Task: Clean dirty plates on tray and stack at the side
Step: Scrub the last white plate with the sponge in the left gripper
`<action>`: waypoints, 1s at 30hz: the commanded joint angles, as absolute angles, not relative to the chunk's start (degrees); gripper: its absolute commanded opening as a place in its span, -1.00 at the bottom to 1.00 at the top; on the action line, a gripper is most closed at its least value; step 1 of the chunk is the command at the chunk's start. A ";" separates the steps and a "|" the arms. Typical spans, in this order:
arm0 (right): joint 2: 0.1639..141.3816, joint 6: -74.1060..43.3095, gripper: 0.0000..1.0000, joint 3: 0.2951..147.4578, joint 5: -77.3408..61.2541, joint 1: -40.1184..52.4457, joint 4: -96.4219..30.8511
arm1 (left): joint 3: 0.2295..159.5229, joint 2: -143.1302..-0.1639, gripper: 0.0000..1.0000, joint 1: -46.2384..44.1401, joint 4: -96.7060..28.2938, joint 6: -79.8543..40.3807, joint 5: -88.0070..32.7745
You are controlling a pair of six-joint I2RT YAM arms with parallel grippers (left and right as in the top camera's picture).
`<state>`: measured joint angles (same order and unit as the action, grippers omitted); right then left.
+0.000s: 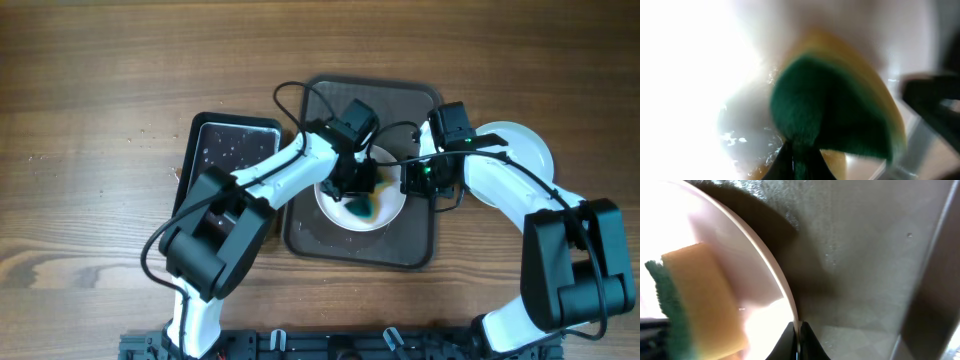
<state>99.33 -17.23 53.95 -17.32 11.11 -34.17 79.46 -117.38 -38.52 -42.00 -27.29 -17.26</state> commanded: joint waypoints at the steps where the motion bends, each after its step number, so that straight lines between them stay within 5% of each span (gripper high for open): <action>1: 99.92 -16.47 -0.91 54.68 -16.36 10.59 -33.93 | 77.28 -117.03 -0.92 -35.09 -47.44 -31.24 6.00; 12: 99.92 -16.49 -0.91 54.68 -16.36 10.59 -34.00 | 77.28 -115.61 -0.92 -35.44 -45.63 -31.42 9.93; 21: 99.92 -16.47 -0.91 54.68 -16.36 10.59 -33.98 | 77.08 -117.86 -0.92 -37.87 -29.69 -33.85 -23.20; 30: 99.92 -16.47 -0.91 54.68 -16.34 10.59 -34.13 | 77.06 -119.02 -0.92 -43.27 -27.11 -34.04 -29.76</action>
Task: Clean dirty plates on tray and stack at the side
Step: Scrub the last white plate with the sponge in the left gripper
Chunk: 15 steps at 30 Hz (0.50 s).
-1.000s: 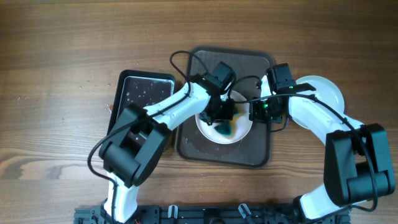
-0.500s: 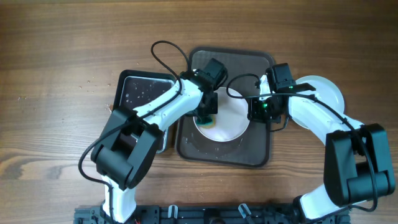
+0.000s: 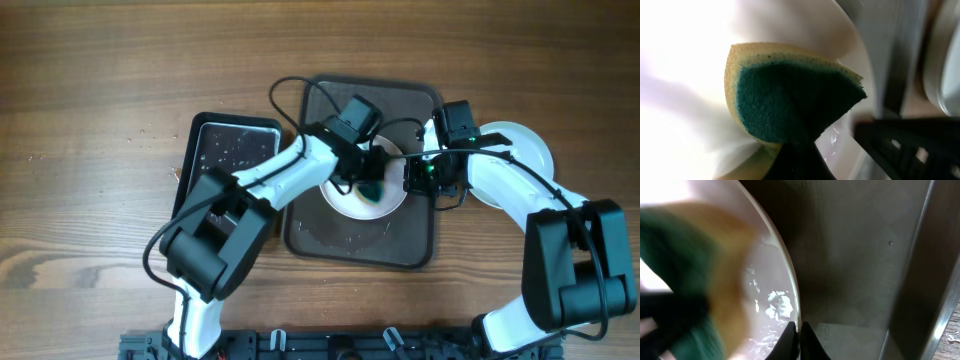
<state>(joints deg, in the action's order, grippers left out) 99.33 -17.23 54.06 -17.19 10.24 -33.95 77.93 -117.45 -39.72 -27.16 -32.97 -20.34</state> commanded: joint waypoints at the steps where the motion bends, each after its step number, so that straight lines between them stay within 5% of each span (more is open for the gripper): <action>1: 99.92 -16.45 -0.91 54.68 -16.34 10.59 -34.13 | 77.06 -119.02 -0.92 -43.66 -27.20 -33.71 -30.44; 7: 99.92 -16.43 -0.91 54.68 -16.36 10.59 -34.41 | 77.06 -119.02 -0.92 -43.40 -30.92 -33.28 -28.10; 15: 99.92 -16.40 -0.91 54.68 -16.36 10.59 -34.81 | 77.08 -118.04 -0.92 -38.09 -42.50 -33.23 -5.56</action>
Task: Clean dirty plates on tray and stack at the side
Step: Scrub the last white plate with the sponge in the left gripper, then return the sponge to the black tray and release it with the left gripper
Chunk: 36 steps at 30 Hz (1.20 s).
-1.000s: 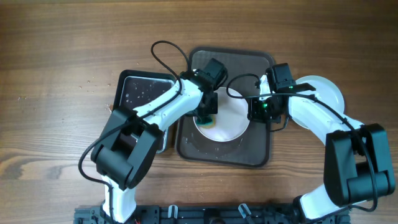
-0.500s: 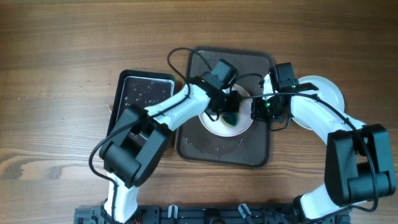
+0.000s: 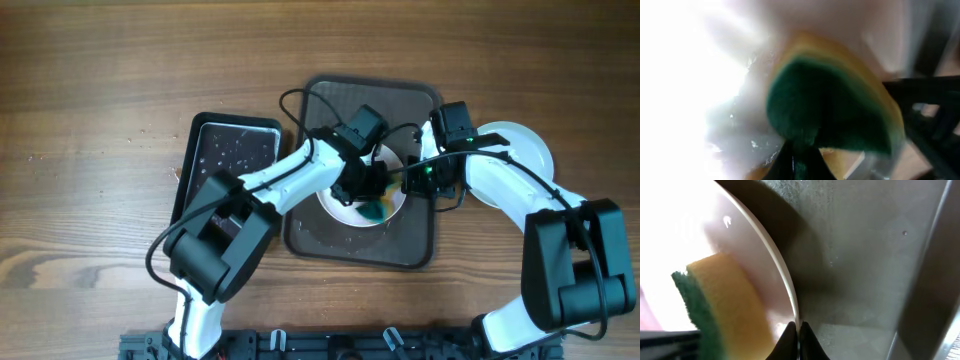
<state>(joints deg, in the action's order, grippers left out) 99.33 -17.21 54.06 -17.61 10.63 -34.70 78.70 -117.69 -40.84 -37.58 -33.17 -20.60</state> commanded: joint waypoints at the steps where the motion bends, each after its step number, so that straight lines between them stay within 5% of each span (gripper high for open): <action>1: 99.92 -16.38 -0.91 54.68 -16.36 10.59 -34.81 | 77.08 -117.69 -0.92 -37.74 -43.29 -33.61 -3.68; 13: 99.92 -15.07 -0.91 54.68 -16.36 10.59 -35.27 | 77.08 -110.10 -0.92 -35.59 -49.36 -38.68 17.26; 18: 99.92 -15.07 -0.91 54.68 -16.38 10.59 -35.46 | 77.28 -107.61 -0.92 -35.66 -49.32 -39.51 15.46; 27: 99.92 -15.05 -0.91 54.68 -16.38 10.59 -35.68 | 77.28 -94.98 -0.92 -32.93 -48.16 -36.45 -4.75; 36: 99.92 -14.98 -0.92 54.68 -16.36 10.59 -35.35 | 76.05 -89.49 -0.92 -22.44 -61.17 -30.57 7.57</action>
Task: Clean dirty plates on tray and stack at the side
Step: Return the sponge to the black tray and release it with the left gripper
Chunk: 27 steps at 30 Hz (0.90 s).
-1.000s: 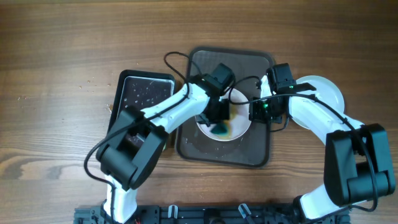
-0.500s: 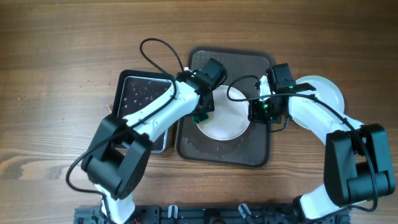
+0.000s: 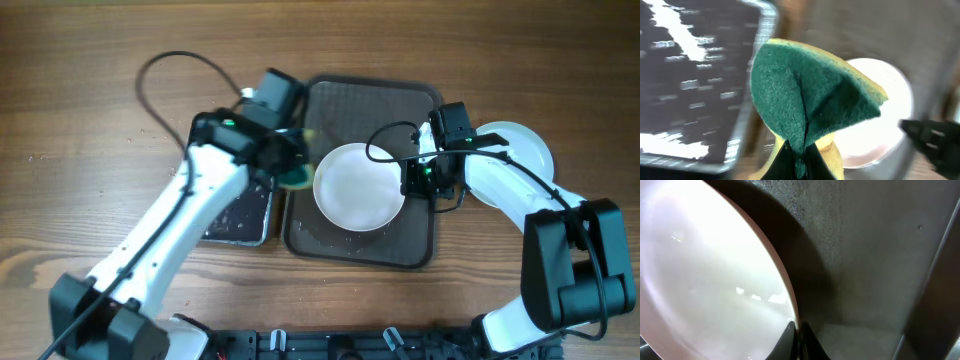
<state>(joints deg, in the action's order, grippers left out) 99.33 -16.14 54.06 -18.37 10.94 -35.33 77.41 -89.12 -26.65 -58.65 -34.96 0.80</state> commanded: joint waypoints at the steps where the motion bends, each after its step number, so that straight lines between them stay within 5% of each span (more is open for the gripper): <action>1: 99.92 -15.00 -0.91 54.68 -16.34 10.59 -35.18 | 74.89 -89.58 -0.92 -21.23 -61.08 -29.69 7.57; 10: 99.92 -20.88 -0.91 54.68 -12.62 10.59 -34.02 | 56.95 -90.02 -0.92 -12.69 -44.62 -28.71 5.58; 19: 99.44 -15.00 -0.91 54.70 -15.29 10.59 -32.97 | 56.27 -86.96 -0.76 -11.44 -45.25 -28.67 1.96; 22: 97.01 -15.20 -0.91 54.94 -15.25 10.57 -34.98 | 56.27 -83.64 -0.44 -11.44 -46.35 -28.67 1.93; 27: 88.95 -16.08 -0.91 55.75 -14.31 10.57 -39.38 | 56.27 -75.92 0.54 -11.44 -47.00 -28.69 1.93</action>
